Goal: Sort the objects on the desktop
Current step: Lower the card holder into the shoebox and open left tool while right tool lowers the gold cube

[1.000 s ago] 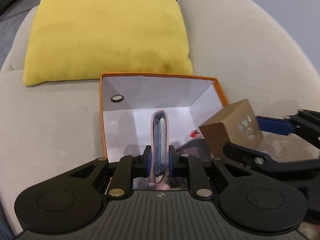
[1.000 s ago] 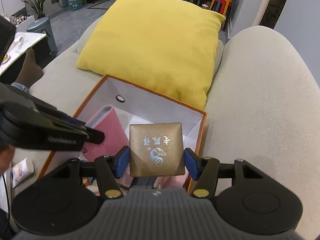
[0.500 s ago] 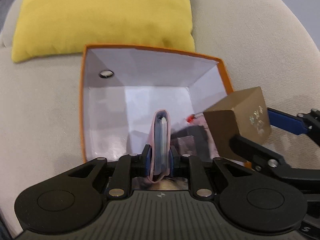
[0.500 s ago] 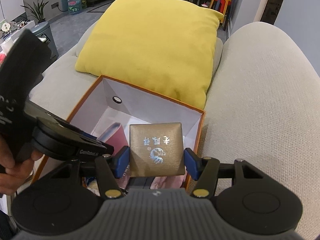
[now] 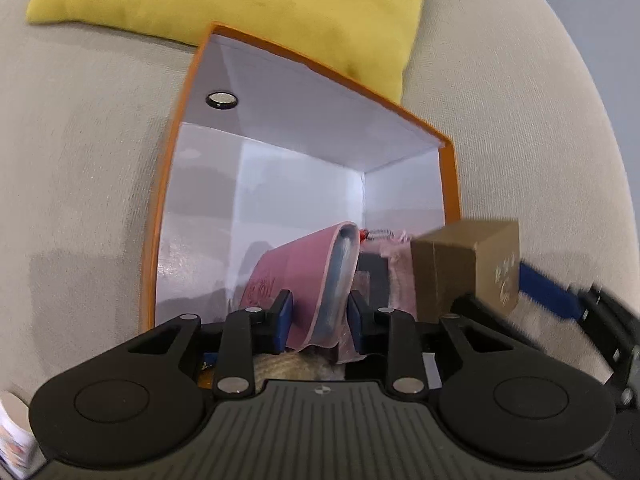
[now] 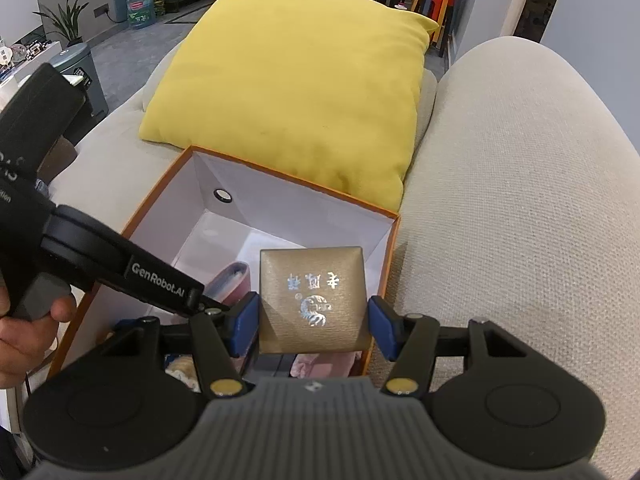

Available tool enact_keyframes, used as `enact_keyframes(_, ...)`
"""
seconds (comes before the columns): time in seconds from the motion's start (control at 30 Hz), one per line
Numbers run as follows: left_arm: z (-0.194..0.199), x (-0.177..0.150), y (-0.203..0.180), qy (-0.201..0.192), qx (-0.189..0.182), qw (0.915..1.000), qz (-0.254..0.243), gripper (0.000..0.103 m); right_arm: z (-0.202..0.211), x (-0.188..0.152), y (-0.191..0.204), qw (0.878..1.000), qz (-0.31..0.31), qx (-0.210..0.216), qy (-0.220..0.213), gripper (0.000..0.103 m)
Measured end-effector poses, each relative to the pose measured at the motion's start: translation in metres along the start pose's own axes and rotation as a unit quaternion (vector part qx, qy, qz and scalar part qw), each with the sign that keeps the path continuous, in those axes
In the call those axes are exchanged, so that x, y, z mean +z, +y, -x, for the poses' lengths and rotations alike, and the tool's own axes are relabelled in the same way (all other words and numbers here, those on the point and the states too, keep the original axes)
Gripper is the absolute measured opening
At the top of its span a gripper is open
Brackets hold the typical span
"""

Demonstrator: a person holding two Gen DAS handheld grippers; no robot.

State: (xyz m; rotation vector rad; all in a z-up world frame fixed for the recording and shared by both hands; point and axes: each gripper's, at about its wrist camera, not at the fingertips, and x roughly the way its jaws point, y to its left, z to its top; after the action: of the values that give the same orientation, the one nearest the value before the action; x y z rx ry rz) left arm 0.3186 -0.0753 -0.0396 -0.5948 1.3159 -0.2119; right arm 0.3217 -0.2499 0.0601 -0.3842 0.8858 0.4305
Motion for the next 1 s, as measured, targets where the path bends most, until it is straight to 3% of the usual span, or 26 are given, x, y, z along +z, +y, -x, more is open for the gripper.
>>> enact_keyframes(0.2,-0.007,-0.002,0.007,0.008,-0.025,0.9974,0.067,0.033,0.000,0.000,-0.002,1.000,-0.005,0.000,0.000,0.061)
enact_keyframes(0.67,-0.007,-0.002,0.001,0.023,-0.028,0.9989,0.030,0.036,0.002,-0.002,0.004,1.000,-0.002,0.015,0.004,0.061)
enact_keyframes(0.83,0.015,-0.002,-0.002,0.005,-0.029,0.9996,-0.002,0.036,0.005,-0.002,0.003,1.000,-0.011,0.029,0.000,0.061)
enact_keyframes(0.9,0.038,-0.004,-0.004,-0.021,-0.031,0.9987,-0.034,0.036,0.010,-0.001,0.005,0.999,-0.007,0.042,-0.013,0.061)
enact_keyframes(1.0,0.072,-0.002,-0.001,-0.074,-0.005,0.9949,-0.068,0.036,0.019,0.007,0.015,0.997,0.023,0.064,-0.031,0.061)
